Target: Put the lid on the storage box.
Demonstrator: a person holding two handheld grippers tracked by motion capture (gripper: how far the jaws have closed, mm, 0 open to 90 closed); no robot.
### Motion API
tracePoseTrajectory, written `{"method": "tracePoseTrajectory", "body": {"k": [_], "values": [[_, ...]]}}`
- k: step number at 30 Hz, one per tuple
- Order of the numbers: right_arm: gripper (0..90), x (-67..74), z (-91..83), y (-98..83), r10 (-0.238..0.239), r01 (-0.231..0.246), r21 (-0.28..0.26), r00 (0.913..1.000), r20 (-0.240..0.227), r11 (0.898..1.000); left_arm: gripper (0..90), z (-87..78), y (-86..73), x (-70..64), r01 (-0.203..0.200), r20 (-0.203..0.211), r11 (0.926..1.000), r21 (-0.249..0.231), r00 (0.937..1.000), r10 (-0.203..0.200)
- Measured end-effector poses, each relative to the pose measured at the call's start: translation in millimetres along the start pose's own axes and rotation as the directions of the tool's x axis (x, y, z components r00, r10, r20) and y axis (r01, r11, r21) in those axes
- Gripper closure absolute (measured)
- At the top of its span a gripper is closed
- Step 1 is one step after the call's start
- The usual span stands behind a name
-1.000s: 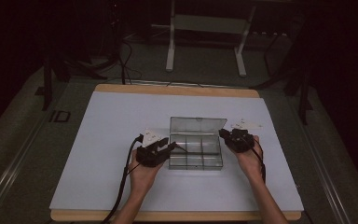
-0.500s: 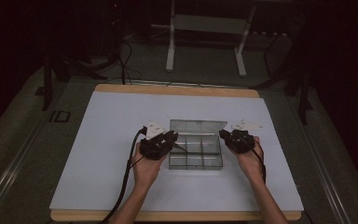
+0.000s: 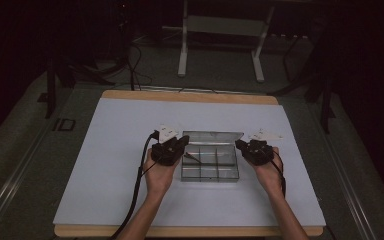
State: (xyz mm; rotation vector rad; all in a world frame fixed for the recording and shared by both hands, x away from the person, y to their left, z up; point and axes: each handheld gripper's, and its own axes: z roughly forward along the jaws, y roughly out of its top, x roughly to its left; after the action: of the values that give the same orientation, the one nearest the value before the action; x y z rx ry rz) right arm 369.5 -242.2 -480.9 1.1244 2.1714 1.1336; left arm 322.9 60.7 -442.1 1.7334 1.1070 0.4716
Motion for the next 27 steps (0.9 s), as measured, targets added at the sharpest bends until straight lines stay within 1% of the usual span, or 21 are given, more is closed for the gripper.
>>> {"method": "tracePoseTrajectory", "body": {"k": [6,12,17,27], "values": [[85.0,0.3,-1.1,-1.8,0.0,0.0,-0.003,1.0,-0.003,1.0,90.0,0.3,0.3,-1.0,-0.002,0.002,1.0,0.002,1.0,0.002],[85.0,0.7,-2.4,-2.9,0.001,-0.001,-0.004,1.0,-0.007,1.0,90.0,-0.9,-1.7,-2.6,-0.013,0.004,0.9999,0.011,0.9999,0.013],[83.8,1.1,-4.3,-3.8,-0.003,0.003,-0.01,0.9999,-0.012,1.0,90.0,-1.7,-4.2,-3.6,-0.009,0.008,0.9999,0.01,0.9999,0.009],[78.8,5.4,-9.7,-10.6,-0.026,0.026,-0.009,0.9995,0.019,1.0,89.9,-2.9,-9.9,-4.7,-0.006,0.016,0.9999,0.015,0.9999,0.006]]}}
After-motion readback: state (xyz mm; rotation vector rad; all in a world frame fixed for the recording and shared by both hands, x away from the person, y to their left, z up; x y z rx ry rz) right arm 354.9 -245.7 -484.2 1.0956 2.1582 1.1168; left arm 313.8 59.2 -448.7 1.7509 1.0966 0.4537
